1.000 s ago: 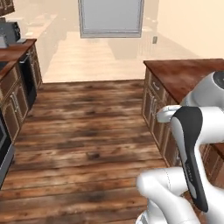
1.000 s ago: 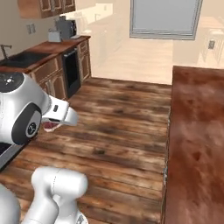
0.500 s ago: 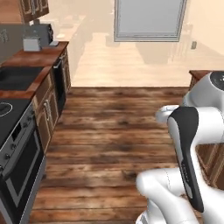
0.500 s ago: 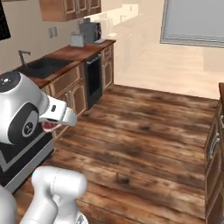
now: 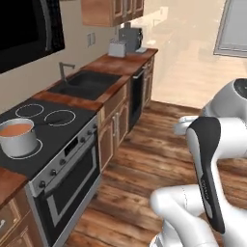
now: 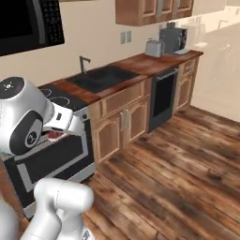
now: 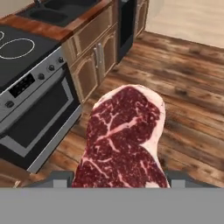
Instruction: Retrieve the steak from the fridge and place it on the saucepan with marinade on the stove.
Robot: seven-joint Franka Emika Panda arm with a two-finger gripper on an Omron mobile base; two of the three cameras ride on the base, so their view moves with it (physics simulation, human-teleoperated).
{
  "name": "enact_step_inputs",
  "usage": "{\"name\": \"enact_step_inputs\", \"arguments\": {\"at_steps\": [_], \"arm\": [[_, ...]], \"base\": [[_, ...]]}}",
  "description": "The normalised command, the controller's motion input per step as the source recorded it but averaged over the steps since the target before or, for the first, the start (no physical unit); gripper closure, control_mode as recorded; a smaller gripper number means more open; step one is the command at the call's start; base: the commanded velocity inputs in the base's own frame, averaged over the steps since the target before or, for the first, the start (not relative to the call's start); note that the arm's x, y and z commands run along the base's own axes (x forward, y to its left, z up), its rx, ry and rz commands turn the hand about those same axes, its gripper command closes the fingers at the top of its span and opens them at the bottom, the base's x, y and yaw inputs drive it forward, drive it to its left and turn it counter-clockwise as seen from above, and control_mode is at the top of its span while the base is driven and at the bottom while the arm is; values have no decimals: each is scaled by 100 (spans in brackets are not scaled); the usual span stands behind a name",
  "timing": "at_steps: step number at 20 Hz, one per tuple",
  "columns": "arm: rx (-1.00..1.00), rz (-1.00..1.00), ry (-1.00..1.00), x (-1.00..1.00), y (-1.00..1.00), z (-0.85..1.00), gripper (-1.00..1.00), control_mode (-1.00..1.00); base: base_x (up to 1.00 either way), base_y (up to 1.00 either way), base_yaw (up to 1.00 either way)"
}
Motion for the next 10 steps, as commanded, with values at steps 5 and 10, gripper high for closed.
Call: {"name": "enact_step_inputs", "arguments": {"at_steps": [5, 10], "arm": [[0, 0, 0, 0, 0, 0, 100, 100], [0, 0, 0, 0, 0, 0, 100, 100]], "base": [[62, 0, 76], [46, 0, 75]]}}
